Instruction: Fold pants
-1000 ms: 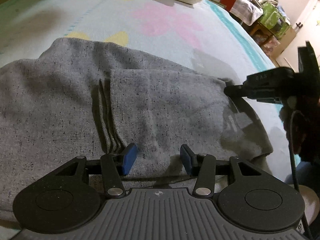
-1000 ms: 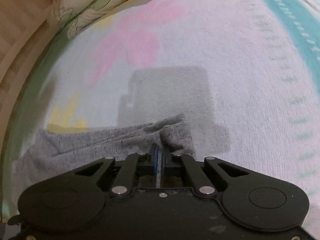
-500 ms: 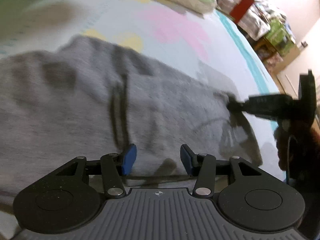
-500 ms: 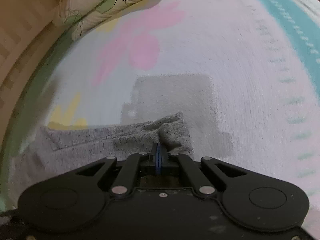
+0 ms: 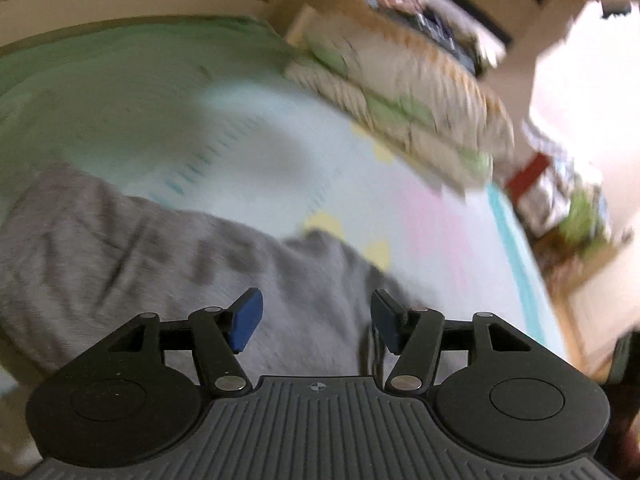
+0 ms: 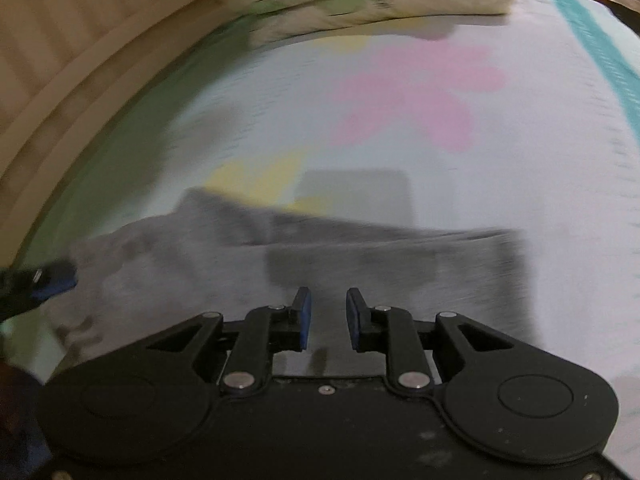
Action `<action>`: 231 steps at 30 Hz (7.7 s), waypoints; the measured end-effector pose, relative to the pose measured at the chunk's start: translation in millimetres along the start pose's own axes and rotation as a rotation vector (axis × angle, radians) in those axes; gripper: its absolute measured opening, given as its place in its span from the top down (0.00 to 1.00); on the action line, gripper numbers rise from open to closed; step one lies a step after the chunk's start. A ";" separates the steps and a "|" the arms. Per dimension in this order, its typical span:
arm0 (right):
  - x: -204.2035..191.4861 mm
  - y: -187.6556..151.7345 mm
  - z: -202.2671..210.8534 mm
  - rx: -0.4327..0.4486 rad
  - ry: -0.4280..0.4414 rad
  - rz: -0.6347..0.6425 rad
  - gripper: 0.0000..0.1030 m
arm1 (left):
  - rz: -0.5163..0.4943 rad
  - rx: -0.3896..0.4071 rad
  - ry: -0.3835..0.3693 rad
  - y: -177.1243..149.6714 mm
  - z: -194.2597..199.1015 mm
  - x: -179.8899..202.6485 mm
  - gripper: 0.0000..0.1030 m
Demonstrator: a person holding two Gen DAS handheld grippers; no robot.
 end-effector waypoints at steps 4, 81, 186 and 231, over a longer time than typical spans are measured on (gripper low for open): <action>-51.3 -15.0 -5.7 -0.014 0.023 0.070 0.78 | 0.121 0.110 -0.058 11.3 21.3 -16.6 0.44; -141.5 54.5 -119.4 0.174 -0.072 0.106 0.81 | 0.280 0.101 0.005 -3.8 15.3 -67.4 0.13; 18.0 -40.1 1.0 0.157 0.082 -0.091 0.67 | -0.343 -0.114 -0.071 -68.1 -48.8 122.4 0.73; 57.9 33.8 56.3 0.220 0.116 -0.148 0.84 | -0.413 -0.327 0.133 -160.2 -73.4 93.1 0.62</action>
Point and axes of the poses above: each gripper's, at about its wrist camera, not at the fingertips, and z roughly against the way its jaws point, x to its right, y to its top, the point moved 9 cm from there along -z, roughly the way its jaws point, and after that the axes turned 3 degrees about -x, right-handed, at the moved point
